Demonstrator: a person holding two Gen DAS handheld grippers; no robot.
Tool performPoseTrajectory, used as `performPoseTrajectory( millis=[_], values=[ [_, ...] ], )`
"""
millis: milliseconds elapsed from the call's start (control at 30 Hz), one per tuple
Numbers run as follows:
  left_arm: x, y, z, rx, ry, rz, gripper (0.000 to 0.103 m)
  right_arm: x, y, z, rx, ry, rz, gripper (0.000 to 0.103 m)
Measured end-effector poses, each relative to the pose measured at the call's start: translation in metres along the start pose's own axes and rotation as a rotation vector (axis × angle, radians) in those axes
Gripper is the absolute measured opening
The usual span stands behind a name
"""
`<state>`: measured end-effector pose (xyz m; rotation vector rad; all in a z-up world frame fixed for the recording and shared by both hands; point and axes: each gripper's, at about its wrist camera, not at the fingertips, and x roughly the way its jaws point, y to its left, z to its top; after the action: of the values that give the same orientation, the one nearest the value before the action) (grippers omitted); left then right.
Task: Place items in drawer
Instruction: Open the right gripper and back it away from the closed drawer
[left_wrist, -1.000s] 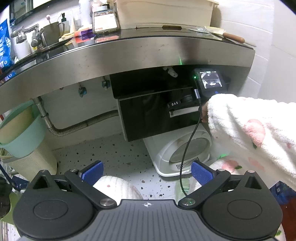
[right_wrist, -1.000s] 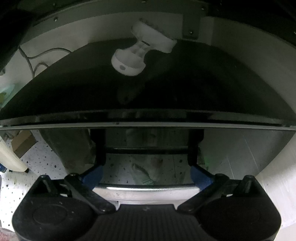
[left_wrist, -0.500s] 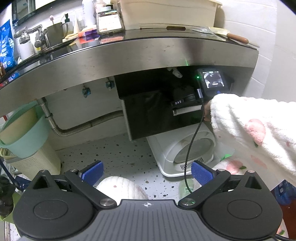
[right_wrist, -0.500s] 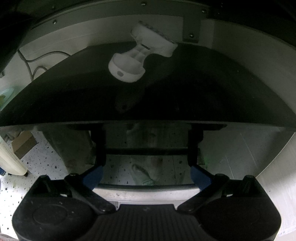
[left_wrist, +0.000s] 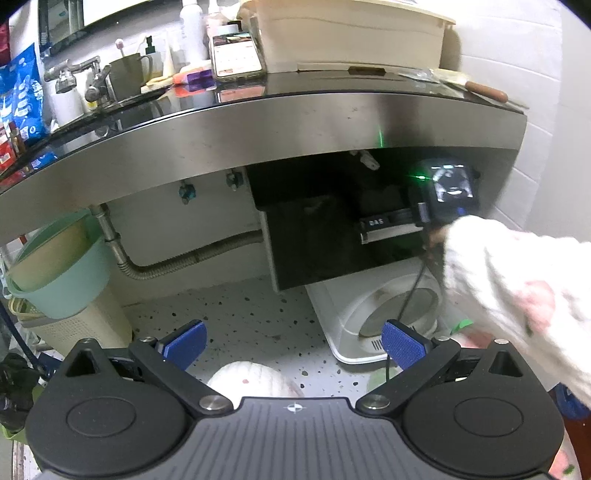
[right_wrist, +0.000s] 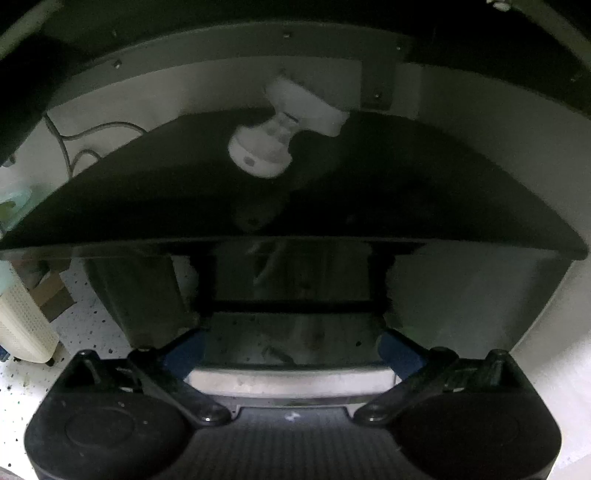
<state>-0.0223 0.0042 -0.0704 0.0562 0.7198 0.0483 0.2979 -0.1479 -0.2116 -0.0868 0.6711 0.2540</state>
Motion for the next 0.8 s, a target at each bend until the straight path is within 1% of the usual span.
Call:
performPoseTrajectory(
  millis=[133, 300, 400, 500, 567, 667, 733, 800],
  values=[
    [0.003, 0.002, 0.002, 0.001, -0.004, -0.01, 0.102, -0.034, -0.001, -0.007, 0.023, -0.048, 0.063, 0.102],
    [0.003, 0.001, 0.006, 0.005, -0.018, -0.021, 0.102, -0.084, 0.001, -0.015, 0.075, -0.096, 0.078, 0.102],
    [0.002, 0.001, 0.009, -0.003, -0.029, -0.028, 0.102, -0.114, 0.004, -0.017, 0.131, -0.107, 0.062, 0.102],
    [0.0, 0.003, 0.012, -0.022, -0.037, -0.017, 0.102, -0.14, 0.006, -0.02, 0.167, -0.115, 0.045, 0.102],
    [0.0, 0.005, 0.014, -0.038, -0.031, -0.025, 0.102, -0.156, 0.009, -0.022, 0.174, -0.117, 0.033, 0.102],
    [0.0, 0.01, 0.018, -0.059, -0.019, -0.051, 0.102, -0.181, 0.017, -0.028, 0.158, -0.138, -0.026, 0.102],
    [0.0, 0.012, 0.02, -0.067, -0.023, -0.048, 0.102, -0.196, 0.022, -0.03, 0.137, -0.158, -0.051, 0.102],
    [-0.001, 0.012, 0.023, -0.068, -0.027, -0.032, 0.102, -0.211, 0.027, -0.032, 0.135, -0.156, -0.079, 0.102]
  ],
)
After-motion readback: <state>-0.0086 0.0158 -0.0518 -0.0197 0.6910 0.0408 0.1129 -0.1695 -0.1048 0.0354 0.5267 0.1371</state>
